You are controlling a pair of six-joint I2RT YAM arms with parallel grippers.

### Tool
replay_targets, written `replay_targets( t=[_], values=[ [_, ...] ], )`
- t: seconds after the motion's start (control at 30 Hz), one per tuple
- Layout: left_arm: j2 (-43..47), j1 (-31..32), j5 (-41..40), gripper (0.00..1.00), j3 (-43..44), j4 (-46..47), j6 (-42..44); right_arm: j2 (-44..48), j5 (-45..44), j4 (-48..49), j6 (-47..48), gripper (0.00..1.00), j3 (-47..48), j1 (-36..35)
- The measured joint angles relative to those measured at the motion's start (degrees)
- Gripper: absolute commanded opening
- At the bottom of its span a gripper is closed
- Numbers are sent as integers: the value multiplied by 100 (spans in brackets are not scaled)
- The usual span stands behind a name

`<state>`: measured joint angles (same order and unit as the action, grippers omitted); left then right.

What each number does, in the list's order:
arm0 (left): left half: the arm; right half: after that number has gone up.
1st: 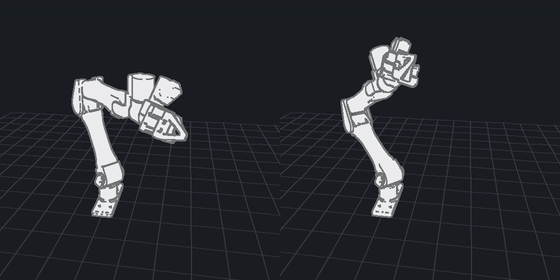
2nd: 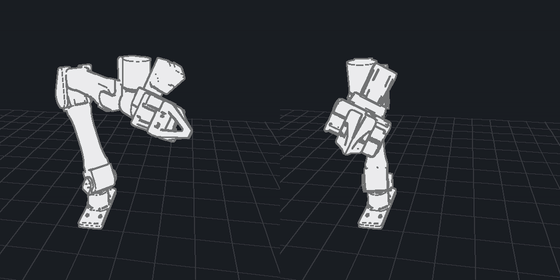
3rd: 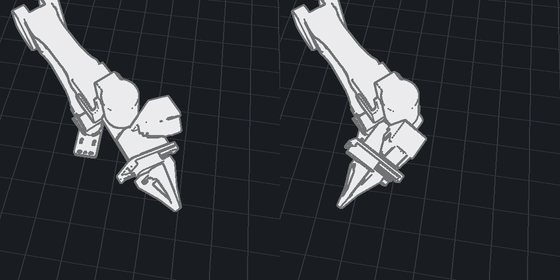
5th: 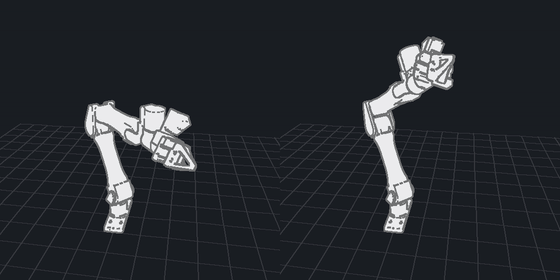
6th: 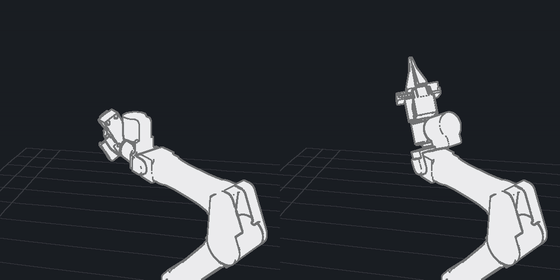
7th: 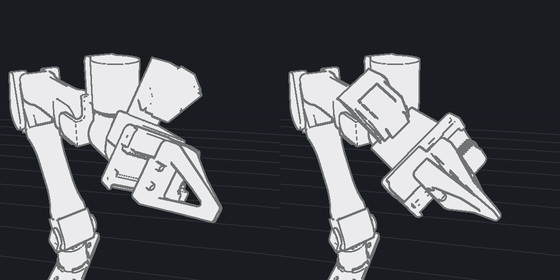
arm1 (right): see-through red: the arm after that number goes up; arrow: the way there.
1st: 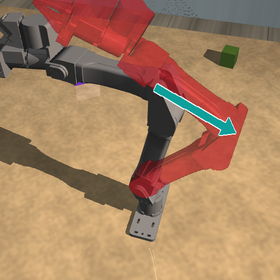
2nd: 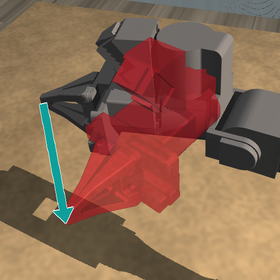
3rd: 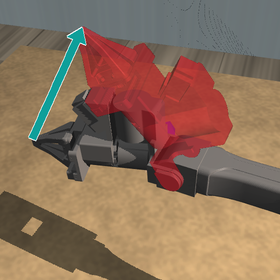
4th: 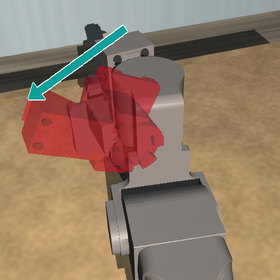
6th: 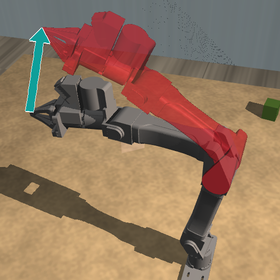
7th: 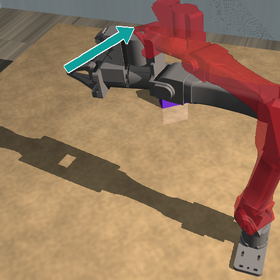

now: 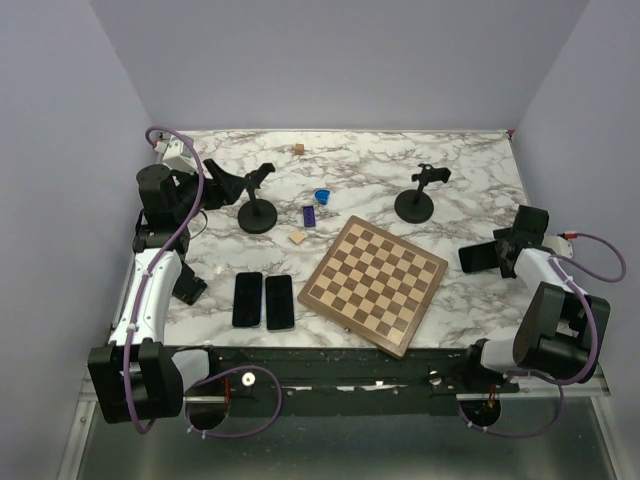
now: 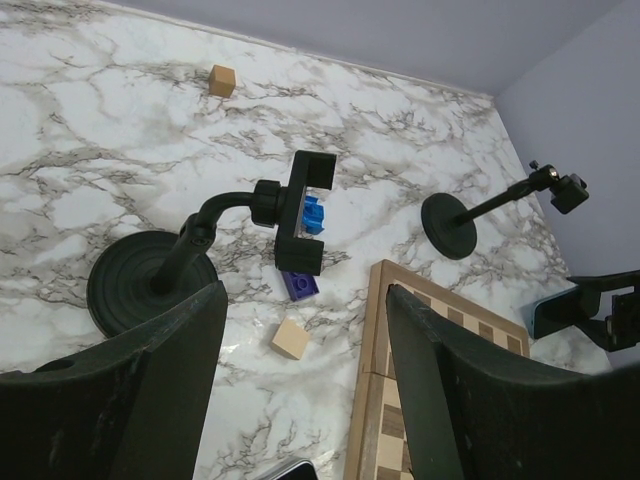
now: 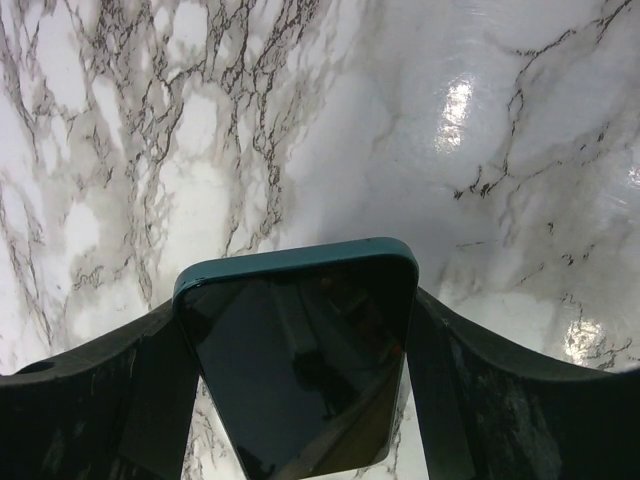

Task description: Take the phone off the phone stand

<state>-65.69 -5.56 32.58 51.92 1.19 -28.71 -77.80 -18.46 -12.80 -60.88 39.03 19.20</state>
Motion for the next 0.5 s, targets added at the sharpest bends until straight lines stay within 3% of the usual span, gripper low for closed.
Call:
replay_targets(
  t=[0.07, 0.17, 0.5],
  values=[
    [0, -2, 2, 72, -9, 7, -9, 0, 2, 20, -9, 74, -35, 17],
    [0, 0, 2, 72, -35, 4, -28, 0, 15, 31, 0, 99, -44, 31],
    [-15, -2, 31, 72, -85, 98, -129, -433, -57, -529, 367, 100, 610, 39]
  ],
)
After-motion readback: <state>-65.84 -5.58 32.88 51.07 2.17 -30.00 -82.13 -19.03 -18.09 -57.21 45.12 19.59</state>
